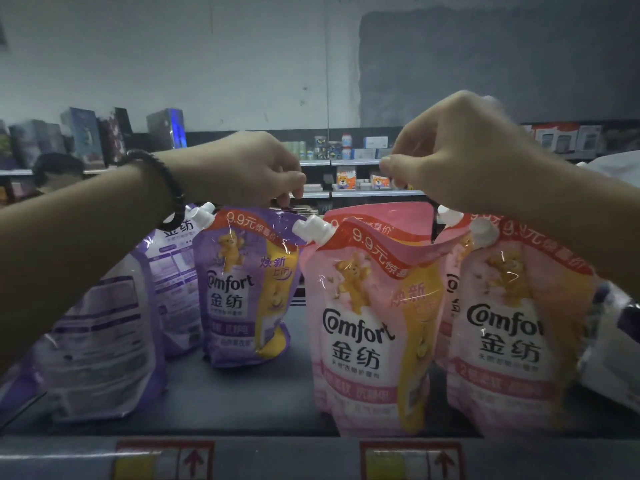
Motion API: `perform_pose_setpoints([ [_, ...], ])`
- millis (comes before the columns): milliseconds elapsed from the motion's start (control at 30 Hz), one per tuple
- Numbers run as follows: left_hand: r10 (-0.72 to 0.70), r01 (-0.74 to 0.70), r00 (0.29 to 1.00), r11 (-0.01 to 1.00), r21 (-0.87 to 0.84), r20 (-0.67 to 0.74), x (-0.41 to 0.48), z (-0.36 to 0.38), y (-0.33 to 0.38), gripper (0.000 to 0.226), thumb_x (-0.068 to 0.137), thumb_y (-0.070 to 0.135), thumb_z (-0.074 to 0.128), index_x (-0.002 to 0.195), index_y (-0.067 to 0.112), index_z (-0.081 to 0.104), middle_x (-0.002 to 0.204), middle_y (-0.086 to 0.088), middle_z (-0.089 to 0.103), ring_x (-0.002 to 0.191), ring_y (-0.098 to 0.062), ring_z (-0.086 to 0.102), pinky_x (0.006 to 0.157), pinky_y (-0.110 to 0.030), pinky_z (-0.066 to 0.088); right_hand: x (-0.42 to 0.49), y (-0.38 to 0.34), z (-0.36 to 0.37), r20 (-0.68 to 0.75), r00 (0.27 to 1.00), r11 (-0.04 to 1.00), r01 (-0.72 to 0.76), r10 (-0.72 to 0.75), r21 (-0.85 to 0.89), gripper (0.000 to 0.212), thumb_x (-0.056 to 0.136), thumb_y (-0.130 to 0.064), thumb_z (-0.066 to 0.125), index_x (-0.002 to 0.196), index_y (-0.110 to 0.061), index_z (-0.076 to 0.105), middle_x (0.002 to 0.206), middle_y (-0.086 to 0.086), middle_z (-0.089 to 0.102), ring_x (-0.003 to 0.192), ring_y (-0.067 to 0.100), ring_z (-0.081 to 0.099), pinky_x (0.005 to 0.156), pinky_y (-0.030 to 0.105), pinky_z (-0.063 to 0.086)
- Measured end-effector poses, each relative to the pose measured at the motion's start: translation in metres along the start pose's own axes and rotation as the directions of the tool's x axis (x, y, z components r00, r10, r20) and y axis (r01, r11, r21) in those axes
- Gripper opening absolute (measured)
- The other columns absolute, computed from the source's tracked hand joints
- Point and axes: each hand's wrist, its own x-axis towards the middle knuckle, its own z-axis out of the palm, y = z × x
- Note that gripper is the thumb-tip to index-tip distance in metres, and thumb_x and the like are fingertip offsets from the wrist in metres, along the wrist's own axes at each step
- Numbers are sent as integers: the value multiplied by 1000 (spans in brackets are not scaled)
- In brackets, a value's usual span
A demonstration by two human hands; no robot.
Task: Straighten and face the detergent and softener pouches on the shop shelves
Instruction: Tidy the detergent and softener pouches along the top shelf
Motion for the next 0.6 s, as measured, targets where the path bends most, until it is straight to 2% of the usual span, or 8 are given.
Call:
perform_pose_setpoints([
  [67,-13,10,998,999,-45,-60,-10,-2,-6,24,106,41,59,94,33,78,86,12,79,74,-11,72,62,-27,52,-3,-10,-1,-44,999,1000,9,-9,-4,23,95,-39,74,76,-28,81,72,-12,72,69,2,66,54,12,44],
  [200,-74,28,981,969,-245,-179,-35,-3,-18,15,106,39,62,108,31,74,102,9,74,89,-15,72,69,-31,56,-16,-41,2,-134,991,999,31,-25,42,22,93,-39,75,77,-27,82,70,-10,74,68,5,70,66,29,57],
  [300,-107,12,970,918,-397,-217,-53,-1,-25,15,107,35,60,117,28,69,107,12,69,89,-10,67,65,-30,51,-25,-65,12,-197,980,998,48,-37,51,22,92,-41,75,76,-28,81,66,-15,72,68,0,69,62,22,55],
  [400,-122,-7,971,846,-532,-206,-69,3,-31,18,109,32,58,125,26,64,112,11,67,97,-8,66,67,-27,51,-32,-87,25,-210,978,998,23,-9,67,20,92,-40,76,76,-28,81,62,-18,70,67,-6,67,54,7,45],
  [467,-116,-24,972,817,-576,-204,-79,5,-36,22,109,32,57,130,25,62,119,7,66,103,-11,66,74,-29,55,-37,-101,34,-215,977,997,9,6,71,19,92,-38,76,77,-28,81,64,-18,70,66,-5,67,54,5,41],
  [533,-82,-59,973,814,-578,-215,-90,9,-44,26,109,34,57,134,25,61,127,3,64,115,-16,64,92,-37,57,-43,-115,42,-216,976,998,-3,19,70,19,92,-39,76,77,-29,81,66,-18,71,68,-4,67,54,5,41],
  [600,-26,-115,967,844,-524,-255,-99,15,-55,30,107,36,57,135,26,61,135,4,63,127,-16,60,108,-46,52,-50,-127,51,-215,976,997,-21,36,72,19,92,-40,75,77,-30,80,65,-18,72,67,-2,68,55,9,44],
])
